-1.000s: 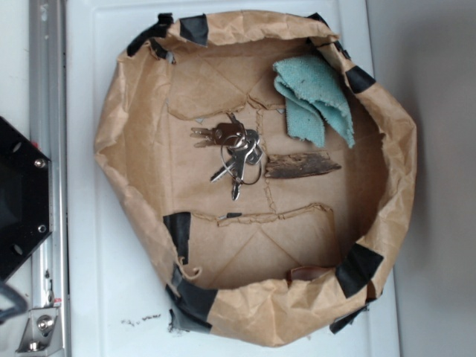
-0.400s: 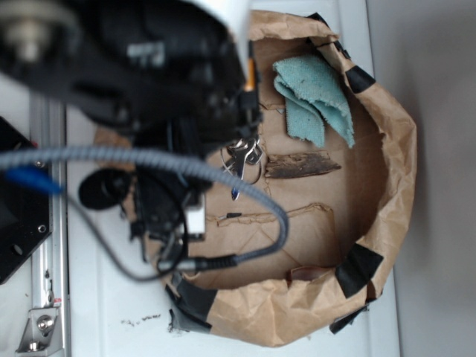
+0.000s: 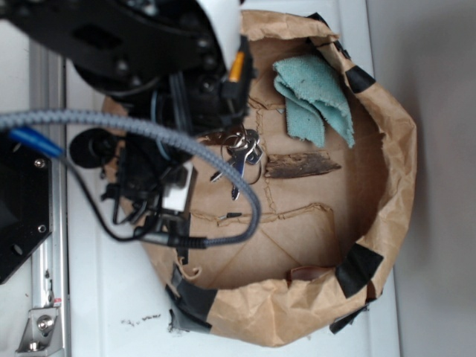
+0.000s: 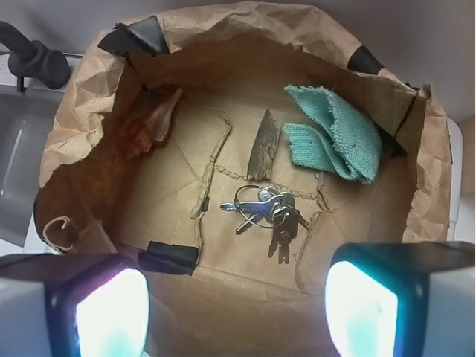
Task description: Grab the silver keys.
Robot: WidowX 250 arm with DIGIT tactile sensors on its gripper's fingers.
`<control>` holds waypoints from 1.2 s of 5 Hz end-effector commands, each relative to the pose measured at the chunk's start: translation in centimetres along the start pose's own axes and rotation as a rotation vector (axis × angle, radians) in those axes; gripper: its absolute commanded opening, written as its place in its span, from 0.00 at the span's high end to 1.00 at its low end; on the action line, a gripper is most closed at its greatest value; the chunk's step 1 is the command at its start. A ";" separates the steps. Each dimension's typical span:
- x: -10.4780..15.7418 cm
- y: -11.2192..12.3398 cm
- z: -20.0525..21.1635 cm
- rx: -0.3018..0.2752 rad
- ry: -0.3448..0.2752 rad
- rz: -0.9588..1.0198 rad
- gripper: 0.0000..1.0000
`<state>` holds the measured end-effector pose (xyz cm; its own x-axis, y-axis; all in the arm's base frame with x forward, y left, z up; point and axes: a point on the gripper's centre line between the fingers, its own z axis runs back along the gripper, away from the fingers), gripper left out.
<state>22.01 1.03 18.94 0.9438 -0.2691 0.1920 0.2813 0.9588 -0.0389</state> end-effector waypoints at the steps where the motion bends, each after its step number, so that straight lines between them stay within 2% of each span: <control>1: 0.2 0.2 1.0 0.017 -0.038 0.024 0.00; 2: 2.2 1.8 -2.4 0.079 -0.063 -0.129 0.00; 4: 4.2 3.0 -6.2 0.099 -0.057 -0.359 0.00; 5: 3.5 2.5 -7.3 0.112 -0.043 -0.439 0.00; 6: 2.9 2.1 -7.6 0.118 -0.094 -0.507 0.00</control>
<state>26.26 2.10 10.60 0.6891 -0.6935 0.2101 0.6795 0.7192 0.1451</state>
